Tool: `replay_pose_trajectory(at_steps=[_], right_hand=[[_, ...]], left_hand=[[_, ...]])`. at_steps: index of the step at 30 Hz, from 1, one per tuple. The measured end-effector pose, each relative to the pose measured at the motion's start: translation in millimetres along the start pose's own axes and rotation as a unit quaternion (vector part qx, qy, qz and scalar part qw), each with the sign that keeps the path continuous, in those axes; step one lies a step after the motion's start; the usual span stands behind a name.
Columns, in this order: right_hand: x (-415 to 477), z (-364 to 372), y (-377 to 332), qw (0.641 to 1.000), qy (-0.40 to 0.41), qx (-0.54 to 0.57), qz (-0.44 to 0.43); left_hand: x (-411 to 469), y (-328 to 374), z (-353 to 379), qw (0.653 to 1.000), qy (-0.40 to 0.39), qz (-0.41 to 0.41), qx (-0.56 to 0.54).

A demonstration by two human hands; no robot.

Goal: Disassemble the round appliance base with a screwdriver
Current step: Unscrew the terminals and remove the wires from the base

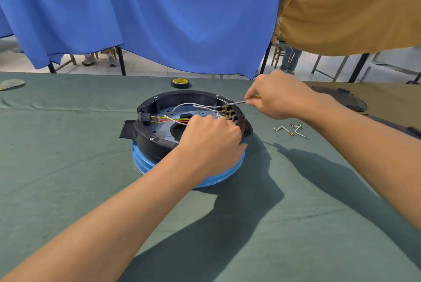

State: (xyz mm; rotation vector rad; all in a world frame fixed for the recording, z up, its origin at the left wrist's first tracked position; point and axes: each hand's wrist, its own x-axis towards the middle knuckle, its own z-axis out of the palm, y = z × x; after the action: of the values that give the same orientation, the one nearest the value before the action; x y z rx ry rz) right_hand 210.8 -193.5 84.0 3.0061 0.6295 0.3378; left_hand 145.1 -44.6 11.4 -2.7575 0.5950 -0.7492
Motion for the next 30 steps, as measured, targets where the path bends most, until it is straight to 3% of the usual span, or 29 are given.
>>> replay_pose_trajectory(at_steps=[5, 10, 15, 21, 24, 26, 30], right_hand=[[2.7, -1.7, -17.0, 0.999, -0.014, -0.031, -0.010], [6.2, -6.1, -32.5, 0.996, 0.000, -0.093, -0.009], [13.4, -11.5, -43.8, 0.996, -0.024, -0.085, -0.013], [8.8, -14.9, -36.7, 0.993, -0.064, 0.061, 0.082], [4.3, -16.0, -25.4, 0.950, -0.100, 0.240, 0.174], [2.4, -11.8, -23.7, 0.930, -0.092, 0.297, 0.198], [-0.6, 1.0, -36.7, 0.981, -0.006, 0.141, 0.134]], left_hand=[[-8.2, -34.3, 7.9, 0.994, -0.043, 0.104, -0.009], [-4.2, -34.1, 15.1, 0.985, -0.095, 0.068, -0.128], [-3.1, -34.8, 17.9, 0.980, -0.089, 0.056, -0.171], [-3.8, -35.6, 18.7, 0.980, -0.086, 0.060, -0.169], [-3.5, -34.9, 17.3, 0.981, -0.087, 0.061, -0.163], [-3.2, -34.3, 16.7, 0.982, -0.090, 0.059, -0.156], [-3.5, -33.5, 16.9, 0.982, -0.095, 0.048, -0.159]])
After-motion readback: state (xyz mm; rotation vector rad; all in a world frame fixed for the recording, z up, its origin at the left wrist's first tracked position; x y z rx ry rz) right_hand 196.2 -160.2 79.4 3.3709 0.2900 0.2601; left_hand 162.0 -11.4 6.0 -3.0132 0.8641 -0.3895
